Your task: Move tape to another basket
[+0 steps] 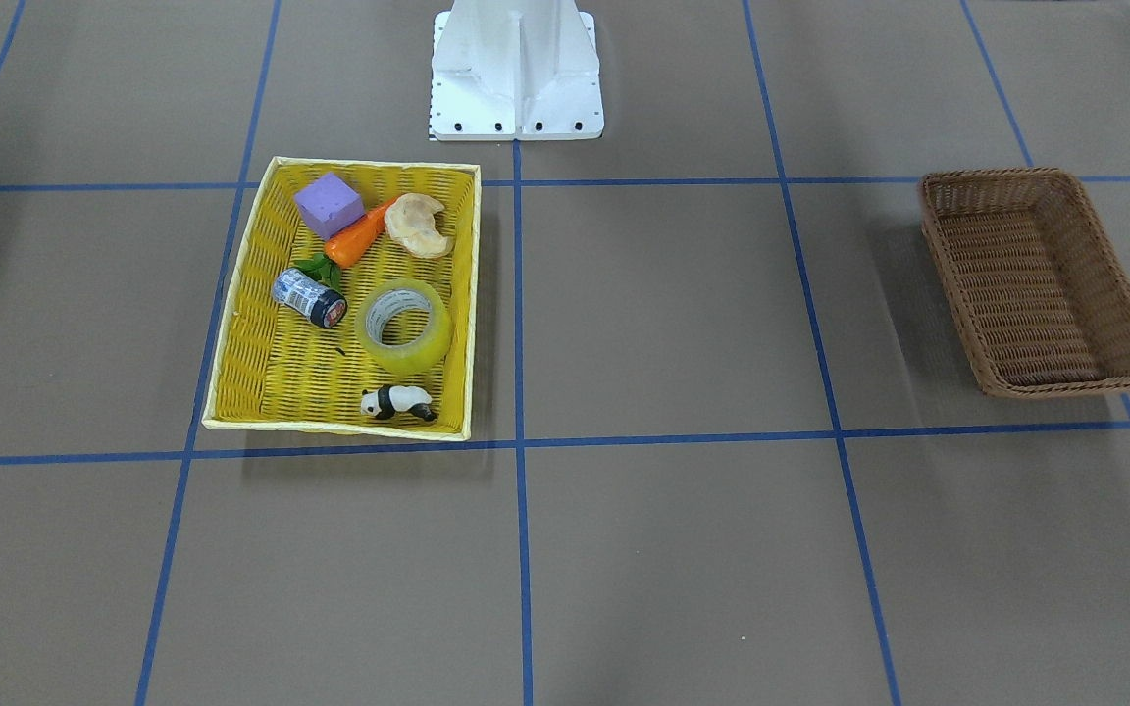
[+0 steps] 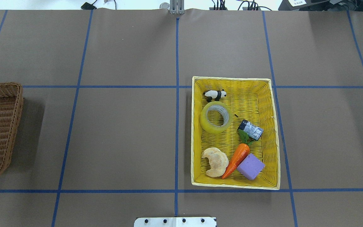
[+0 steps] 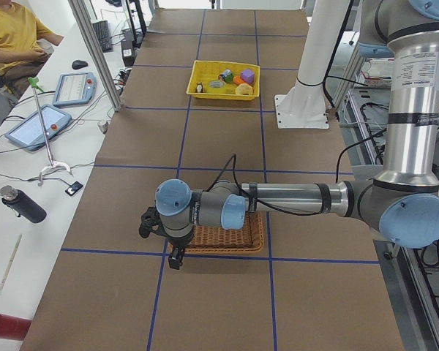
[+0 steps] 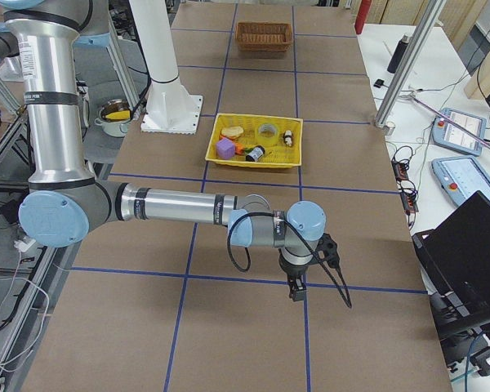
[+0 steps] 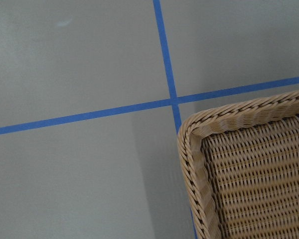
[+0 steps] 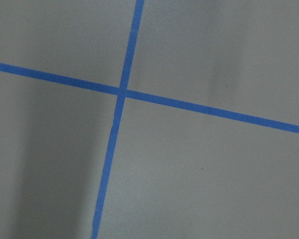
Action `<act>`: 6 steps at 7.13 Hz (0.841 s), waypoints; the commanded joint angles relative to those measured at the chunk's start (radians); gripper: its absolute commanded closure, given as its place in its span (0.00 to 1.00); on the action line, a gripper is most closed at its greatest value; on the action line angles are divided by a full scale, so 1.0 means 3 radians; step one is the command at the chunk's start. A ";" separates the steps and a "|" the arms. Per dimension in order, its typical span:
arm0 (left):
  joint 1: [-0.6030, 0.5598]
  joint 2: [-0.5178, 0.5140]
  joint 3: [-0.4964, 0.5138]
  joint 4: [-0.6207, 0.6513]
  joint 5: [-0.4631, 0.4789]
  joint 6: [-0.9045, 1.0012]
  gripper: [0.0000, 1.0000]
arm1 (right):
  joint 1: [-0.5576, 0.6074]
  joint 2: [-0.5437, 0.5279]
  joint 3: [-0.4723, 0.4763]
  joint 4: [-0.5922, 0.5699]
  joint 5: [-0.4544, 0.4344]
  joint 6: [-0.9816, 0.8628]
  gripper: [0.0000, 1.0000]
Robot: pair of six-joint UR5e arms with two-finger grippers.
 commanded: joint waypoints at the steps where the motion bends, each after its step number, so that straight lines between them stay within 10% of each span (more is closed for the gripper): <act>1: -0.0007 -0.0030 -0.0186 -0.0020 0.0008 0.0000 0.01 | -0.0215 0.0147 -0.0027 0.0384 0.0028 0.0378 0.00; 6: -0.0002 -0.0127 -0.0238 -0.0368 -0.0017 0.0015 0.01 | -0.0946 0.0432 0.0387 0.1131 0.0038 0.0872 0.00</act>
